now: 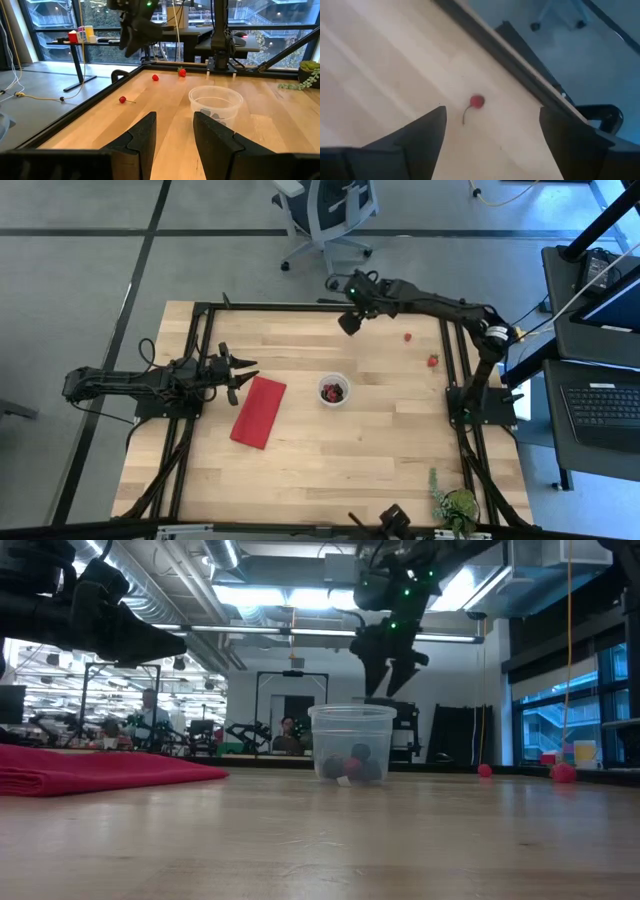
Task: Pick and placing Produce into tupperware
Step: Put the red cherries into the transparent bin
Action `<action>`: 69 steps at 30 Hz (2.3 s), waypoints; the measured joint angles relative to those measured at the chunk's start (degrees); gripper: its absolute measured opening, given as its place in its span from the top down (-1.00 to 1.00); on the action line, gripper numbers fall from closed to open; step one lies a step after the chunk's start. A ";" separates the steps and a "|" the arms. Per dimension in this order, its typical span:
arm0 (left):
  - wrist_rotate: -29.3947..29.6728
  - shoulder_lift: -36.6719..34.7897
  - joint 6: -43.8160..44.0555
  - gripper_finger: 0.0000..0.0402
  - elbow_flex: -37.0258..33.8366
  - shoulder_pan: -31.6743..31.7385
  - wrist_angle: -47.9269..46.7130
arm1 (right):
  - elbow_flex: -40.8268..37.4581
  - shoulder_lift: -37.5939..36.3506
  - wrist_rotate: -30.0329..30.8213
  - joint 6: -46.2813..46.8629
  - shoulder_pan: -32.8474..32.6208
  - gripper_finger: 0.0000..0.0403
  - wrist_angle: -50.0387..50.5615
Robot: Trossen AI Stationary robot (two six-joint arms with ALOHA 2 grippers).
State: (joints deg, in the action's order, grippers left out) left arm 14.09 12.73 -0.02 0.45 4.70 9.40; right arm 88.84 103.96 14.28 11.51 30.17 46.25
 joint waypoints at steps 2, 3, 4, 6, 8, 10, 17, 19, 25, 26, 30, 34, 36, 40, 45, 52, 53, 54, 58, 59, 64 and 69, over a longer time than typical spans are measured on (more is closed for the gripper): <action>0.00 0.00 -0.01 0.38 0.00 0.01 -0.02 | -1.05 0.00 -0.76 1.15 0.69 -0.59 -3.63; 0.00 0.00 -0.01 0.38 0.00 -0.02 -0.02 | -1.65 0.00 -1.22 1.79 1.05 -0.59 -5.12; 0.00 0.00 0.01 0.38 0.00 -0.02 -0.02 | -2.26 0.00 -1.59 2.20 1.42 -0.59 -5.91; 0.00 0.00 0.01 0.38 0.00 0.01 -0.02 | -3.00 0.51 -2.03 3.33 2.03 -0.59 -7.55; 0.00 0.00 0.01 0.38 0.00 0.00 -0.04 | -3.36 1.63 -2.36 3.11 2.63 -0.59 -7.60; 0.00 0.00 0.01 0.38 0.00 -0.01 -0.16 | -3.60 3.27 -2.43 2.42 2.74 -0.59 -7.78; 0.00 0.00 0.01 0.38 0.00 0.05 -0.91 | -3.78 10.28 -6.54 0.17 3.52 -0.59 -10.49; 0.00 0.00 0.37 0.38 0.00 0.05 -0.91 | -3.78 11.60 -6.66 0.14 4.01 -0.59 -11.22; 0.00 0.00 0.98 0.38 0.00 0.04 -0.93 | -3.76 13.89 -8.30 0.00 5.29 -0.59 -12.35; 0.00 0.00 0.99 0.38 0.00 0.03 -0.93 | -3.76 14.24 -8.79 -0.05 5.37 -0.59 -12.33; 0.00 0.00 0.99 0.38 0.00 0.04 -0.93 | -3.76 16.36 -9.85 -1.05 5.80 -0.59 -12.49; 0.00 0.00 0.97 0.38 0.00 0.03 -0.93 | -3.65 18.50 -11.48 -1.29 5.88 -0.59 -12.66; 0.00 0.00 0.97 0.38 0.00 0.05 -0.93 | -3.43 19.26 -11.38 -1.25 5.84 -0.58 -12.80; 0.00 0.00 0.97 0.38 0.00 0.05 -0.96 | -3.42 20.02 -11.13 -1.53 5.84 -0.52 -13.17; 0.00 0.00 0.99 0.38 0.00 0.05 -0.96 | -2.43 20.24 -11.23 -1.25 6.30 -0.40 -12.24; 0.00 0.00 0.97 0.38 0.00 0.05 -0.96 | -1.50 20.39 -11.15 -1.38 6.32 -0.21 -11.40; 0.00 0.00 0.99 0.38 0.00 0.05 -0.96 | -1.51 20.39 -11.15 -1.40 6.32 -0.17 -11.40; 0.00 0.00 0.99 0.38 0.00 0.05 -0.96 | -1.49 20.39 -11.13 -1.44 6.32 -0.14 -11.40; 0.00 0.00 0.99 0.38 0.00 0.05 -0.96 | -1.48 20.39 -11.06 -1.51 6.32 0.00 -10.95; 0.00 0.00 0.98 0.38 0.00 0.04 -0.97 | -1.49 20.39 -11.03 -1.51 6.32 0.04 -10.88; 0.00 0.00 0.97 0.38 0.00 0.05 -0.97 | -1.51 20.41 -10.93 -1.51 6.34 0.25 -10.60; 0.00 0.00 0.99 0.38 0.00 0.03 -0.98 | -1.51 20.41 -10.77 -1.51 6.34 0.48 -10.39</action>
State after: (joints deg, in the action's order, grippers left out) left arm 14.09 12.73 0.97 0.45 4.73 8.43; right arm 87.33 124.38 3.51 10.00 36.51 35.87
